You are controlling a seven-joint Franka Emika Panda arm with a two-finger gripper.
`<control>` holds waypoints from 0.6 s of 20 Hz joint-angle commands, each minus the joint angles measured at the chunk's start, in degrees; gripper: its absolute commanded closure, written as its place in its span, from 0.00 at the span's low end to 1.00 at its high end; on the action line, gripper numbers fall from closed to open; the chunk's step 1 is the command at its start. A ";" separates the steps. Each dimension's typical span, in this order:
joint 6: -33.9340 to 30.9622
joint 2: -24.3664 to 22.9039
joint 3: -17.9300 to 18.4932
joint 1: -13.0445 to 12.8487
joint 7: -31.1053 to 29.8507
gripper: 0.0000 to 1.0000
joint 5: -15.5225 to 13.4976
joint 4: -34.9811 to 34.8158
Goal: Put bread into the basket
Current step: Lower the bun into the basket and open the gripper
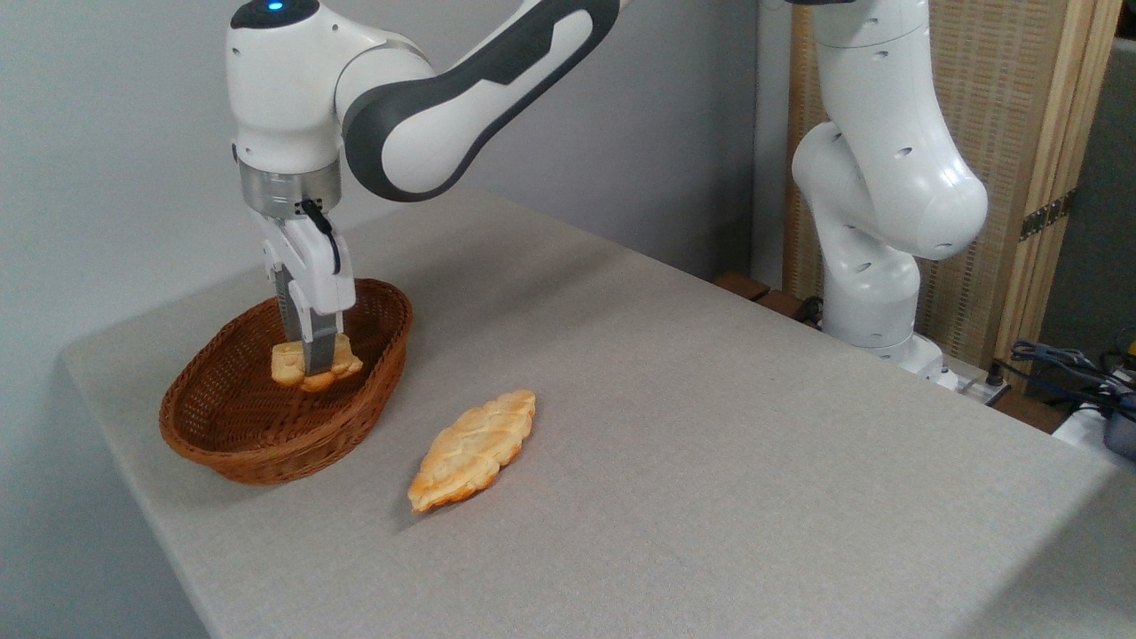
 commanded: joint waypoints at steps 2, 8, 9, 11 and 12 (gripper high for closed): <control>-0.65 -1.38 0.30 0.32 -0.94 0.00 -0.76 0.24; -1.01 -2.52 0.83 0.94 -1.11 0.00 -0.67 0.24; -1.36 -3.57 1.18 1.03 -1.11 0.00 -0.58 0.15; -4.32 -5.06 3.45 0.94 -1.11 0.00 -0.40 0.15; -5.83 -5.77 4.25 0.94 -0.94 0.00 -0.23 0.15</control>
